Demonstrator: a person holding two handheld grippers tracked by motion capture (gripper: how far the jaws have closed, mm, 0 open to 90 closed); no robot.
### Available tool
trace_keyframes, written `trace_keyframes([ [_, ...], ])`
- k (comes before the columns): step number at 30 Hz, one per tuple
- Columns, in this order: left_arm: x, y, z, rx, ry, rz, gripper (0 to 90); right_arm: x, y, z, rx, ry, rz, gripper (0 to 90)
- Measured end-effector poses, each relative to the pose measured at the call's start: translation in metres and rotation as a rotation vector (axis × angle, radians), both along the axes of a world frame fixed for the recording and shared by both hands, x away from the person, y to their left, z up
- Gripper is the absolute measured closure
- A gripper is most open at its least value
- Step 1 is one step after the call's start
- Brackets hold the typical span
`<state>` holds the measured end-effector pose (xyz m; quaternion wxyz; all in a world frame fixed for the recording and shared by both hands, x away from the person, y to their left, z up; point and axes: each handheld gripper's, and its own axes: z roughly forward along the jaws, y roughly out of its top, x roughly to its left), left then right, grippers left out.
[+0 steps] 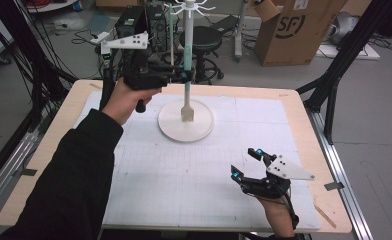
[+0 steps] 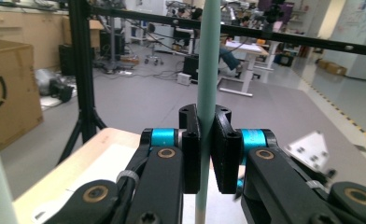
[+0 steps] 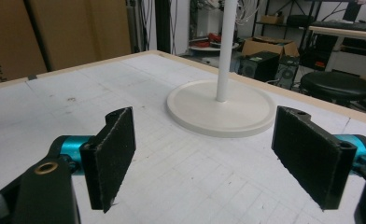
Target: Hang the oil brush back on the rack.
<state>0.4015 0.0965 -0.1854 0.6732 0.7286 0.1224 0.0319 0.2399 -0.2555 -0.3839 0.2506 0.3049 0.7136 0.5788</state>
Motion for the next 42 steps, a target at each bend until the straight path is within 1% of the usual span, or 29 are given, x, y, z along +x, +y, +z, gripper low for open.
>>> trace_keyframes([
  [2, 0.007, -0.001, 0.006, -0.001, 0.006, -0.006, 83.4, 0.0, 0.0, 0.001, 0.006, -0.005, 0.007, 20.8],
  [5, 0.016, -0.003, 0.014, 0.0, 0.007, 0.01, 83.3, -0.001, -0.001, 0.002, 0.014, -0.009, 0.012, 20.8],
  [8, 0.025, -0.003, 0.02, 0.002, 0.013, 0.022, 83.3, 0.0, -0.001, 0.002, 0.029, -0.016, 0.014, 20.7],
  [10, 0.03, -0.002, 0.022, -0.008, 0.011, 0.027, 83.4, 0.0, -0.002, 0.002, 0.033, -0.014, 0.014, 20.7],
  [11, 0.033, -0.001, 0.023, -0.009, 0.017, 0.025, 83.4, 0.0, -0.002, 0.002, 0.034, -0.014, 0.015, 20.7],
  [14, 0.04, -0.001, 0.023, 0.009, 0.022, 0.034, 83.4, 0.0, -0.002, 0.003, 0.039, -0.014, 0.015, 20.6],
  [15, 0.042, -0.001, 0.022, 0.004, 0.029, 0.025, 83.4, 0.0, -0.002, 0.003, 0.039, -0.018, 0.015, 20.5],
  [18, 0.049, -0.002, 0.02, 0.013, 0.034, 0.026, 83.3, 0.0, -0.002, 0.003, 0.042, -0.017, 0.017, 20.5],
  [22, 0.055, -0.002, 0.018, 0.009, 0.046, 0.032, 83.4, -0.001, -0.003, 0.003, 0.045, -0.015, 0.023, 20.5],
  [25, 0.057, -0.003, 0.016, 0.008, 0.05, 0.035, 83.3, 0.0, -0.003, 0.003, 0.046, -0.02, 0.022, 20.4],
  [28, 0.059, -0.001, 0.016, -0.009, 0.052, 0.039, 83.4, 0.0, -0.003, 0.004, 0.049, -0.018, 0.025, 20.4],
  [32, 0.061, -0.001, 0.017, 0.007, 0.058, 0.047, 83.3, -0.001, -0.005, 0.004, 0.058, -0.021, 0.024, 20.3],
  [34, 0.062, -0.001, 0.016, 0.001, 0.063, 0.049, 83.4, -0.001, -0.005, 0.004, 0.062, -0.018, 0.029, 20.3],
  [38, 0.066, 0.0, 0.015, 0.003, 0.072, 0.062, 83.3, -0.001, -0.003, 0.004, 0.055, -0.021, 0.037, 20.3],
  [40, 0.067, -0.001, 0.014, 0.017, 0.077, 0.071, 83.3, -0.001, -0.002, 0.003, 0.054, -0.019, 0.041, 20.3],
  [42, 0.068, -0.001, 0.013, 0.018, 0.078, 0.071, 83.2, -0.001, -0.002, 0.003, 0.055, -0.017, 0.038, 20.3],
])
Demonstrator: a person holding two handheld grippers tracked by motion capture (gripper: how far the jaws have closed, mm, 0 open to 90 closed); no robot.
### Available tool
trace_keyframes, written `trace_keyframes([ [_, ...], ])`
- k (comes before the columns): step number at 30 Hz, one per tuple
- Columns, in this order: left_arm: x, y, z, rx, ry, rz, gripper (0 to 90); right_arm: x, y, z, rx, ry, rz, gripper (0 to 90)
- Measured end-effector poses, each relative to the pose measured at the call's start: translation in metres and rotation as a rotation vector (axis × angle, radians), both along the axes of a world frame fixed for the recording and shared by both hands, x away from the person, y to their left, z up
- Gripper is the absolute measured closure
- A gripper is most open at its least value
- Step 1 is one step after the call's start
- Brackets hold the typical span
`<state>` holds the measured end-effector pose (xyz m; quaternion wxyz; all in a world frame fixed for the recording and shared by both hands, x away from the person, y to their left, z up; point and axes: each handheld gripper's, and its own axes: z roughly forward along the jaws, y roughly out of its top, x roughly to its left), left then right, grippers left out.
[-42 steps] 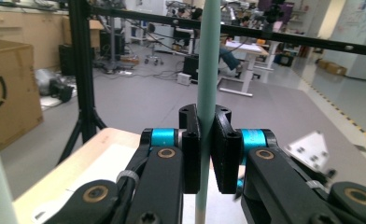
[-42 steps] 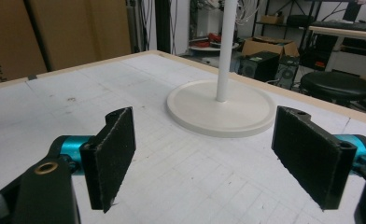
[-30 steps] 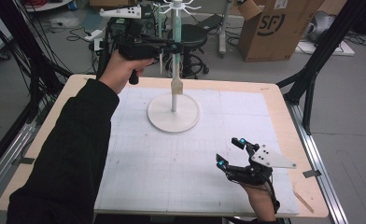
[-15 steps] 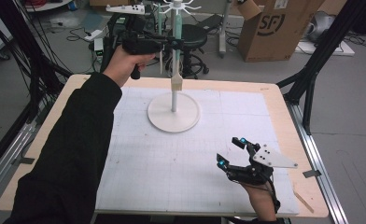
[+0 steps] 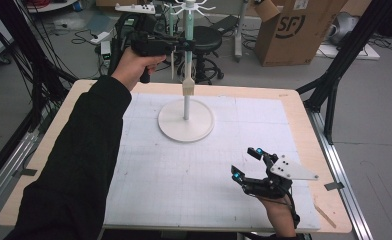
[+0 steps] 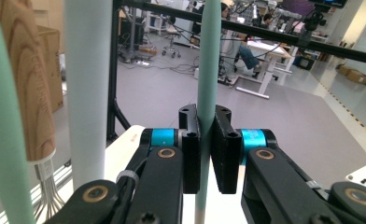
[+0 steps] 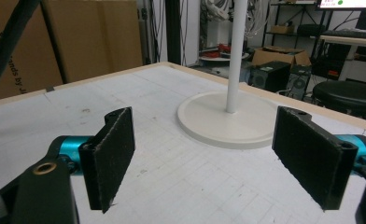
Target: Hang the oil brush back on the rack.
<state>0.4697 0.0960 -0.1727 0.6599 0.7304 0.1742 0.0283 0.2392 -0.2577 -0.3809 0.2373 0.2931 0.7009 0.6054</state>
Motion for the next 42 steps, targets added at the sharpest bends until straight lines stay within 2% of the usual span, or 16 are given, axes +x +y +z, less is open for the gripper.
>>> trace_keyframes([
  [2, -0.001, 0.0, 0.0, -0.003, 0.0, 0.002, 82.9, 0.0, -0.001, 0.0, 0.002, 0.004, -0.003, 20.2],
  [4, -0.003, -0.001, 0.0, 0.003, -0.021, 0.006, 82.1, 0.0, -0.002, -0.001, 0.004, 0.001, -0.007, 20.2],
  [7, -0.008, -0.001, -0.001, -0.005, -0.041, 0.02, 65.7, 0.0, -0.003, -0.001, 0.005, 0.0, -0.012, 20.2],
  [11, -0.018, 0.005, -0.005, -0.007, -0.073, 0.065, 49.5, -0.001, -0.006, -0.001, 0.005, 0.001, -0.022, 20.1],
  [13, -0.023, 0.01, -0.009, -0.007, -0.068, 0.108, 37.2, -0.002, -0.007, -0.001, 0.008, 0.002, -0.025, 20.1],
  [14, -0.027, 0.013, -0.011, -0.004, -0.075, 0.118, 34.8, -0.002, -0.008, -0.002, 0.005, -0.006, -0.032, 20.2],
  [17, -0.039, 0.023, -0.021, -0.032, -0.074, 0.145, 24.0, -0.004, -0.01, -0.002, 0.004, -0.006, -0.046, 20.2],
  [22, -0.06, 0.041, -0.045, -0.024, -0.086, 0.171, 22.7, -0.002, -0.014, -0.005, 0.0, 0.001, -0.067, 20.2],
  [25, -0.076, 0.053, -0.066, -0.045, -0.102, 0.172, 22.5, 0.0, -0.016, -0.008, -0.007, 0.012, -0.075, 20.2],
  [29, -0.096, 0.064, -0.095, -0.026, -0.111, 0.175, 22.0, 0.003, -0.018, -0.011, -0.008, 0.026, -0.085, 19.9],
  [35, -0.127, 0.082, -0.139, -0.049, -0.14, 0.226, 19.0, 0.006, -0.018, -0.015, -0.028, 0.035, -0.092, 19.7],
  [37, -0.138, 0.087, -0.152, -0.042, -0.152, 0.243, 18.0, 0.007, -0.019, -0.016, -0.038, 0.031, -0.096, 19.6],
  [42, -0.162, 0.095, -0.179, -0.045, -0.16, 0.286, 16.6, 0.005, -0.021, -0.018, -0.04, 0.04, -0.109, 19.3],
])
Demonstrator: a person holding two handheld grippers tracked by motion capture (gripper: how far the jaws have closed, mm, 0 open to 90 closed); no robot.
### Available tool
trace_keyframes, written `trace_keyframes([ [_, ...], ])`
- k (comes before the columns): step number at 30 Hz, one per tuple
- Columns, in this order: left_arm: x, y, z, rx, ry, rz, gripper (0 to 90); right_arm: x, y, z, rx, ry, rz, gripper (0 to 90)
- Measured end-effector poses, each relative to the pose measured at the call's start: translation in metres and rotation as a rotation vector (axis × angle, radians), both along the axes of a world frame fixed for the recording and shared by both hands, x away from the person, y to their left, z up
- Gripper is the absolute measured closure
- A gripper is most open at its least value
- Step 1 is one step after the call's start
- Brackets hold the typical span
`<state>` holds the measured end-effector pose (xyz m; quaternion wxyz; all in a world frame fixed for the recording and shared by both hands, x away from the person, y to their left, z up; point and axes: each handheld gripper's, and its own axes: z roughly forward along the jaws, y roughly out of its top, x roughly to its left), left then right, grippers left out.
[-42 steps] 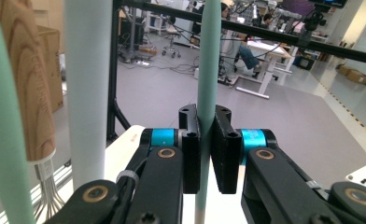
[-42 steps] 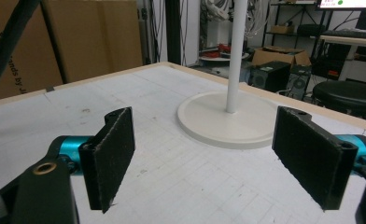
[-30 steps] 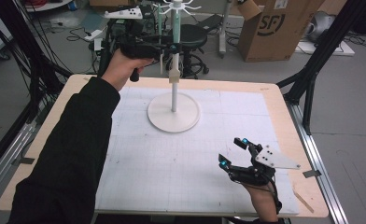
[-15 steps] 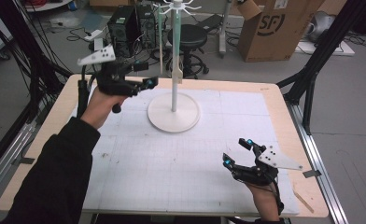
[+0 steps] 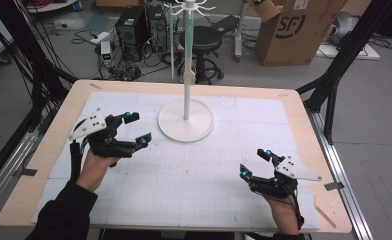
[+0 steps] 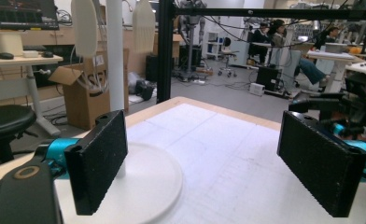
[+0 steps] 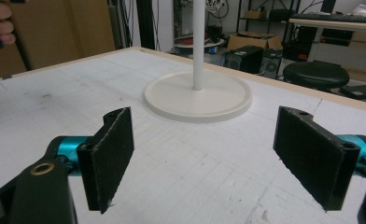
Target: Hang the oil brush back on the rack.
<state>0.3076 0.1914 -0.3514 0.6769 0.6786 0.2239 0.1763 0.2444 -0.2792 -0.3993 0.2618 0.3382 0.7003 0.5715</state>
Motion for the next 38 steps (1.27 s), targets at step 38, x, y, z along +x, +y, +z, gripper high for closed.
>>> trace_keyframes([
  [38, -0.043, 0.03, -0.058, -0.01, 0.027, 0.088, 17.0, -0.007, -0.001, -0.005, -0.001, 0.017, -0.02, 19.2],
])
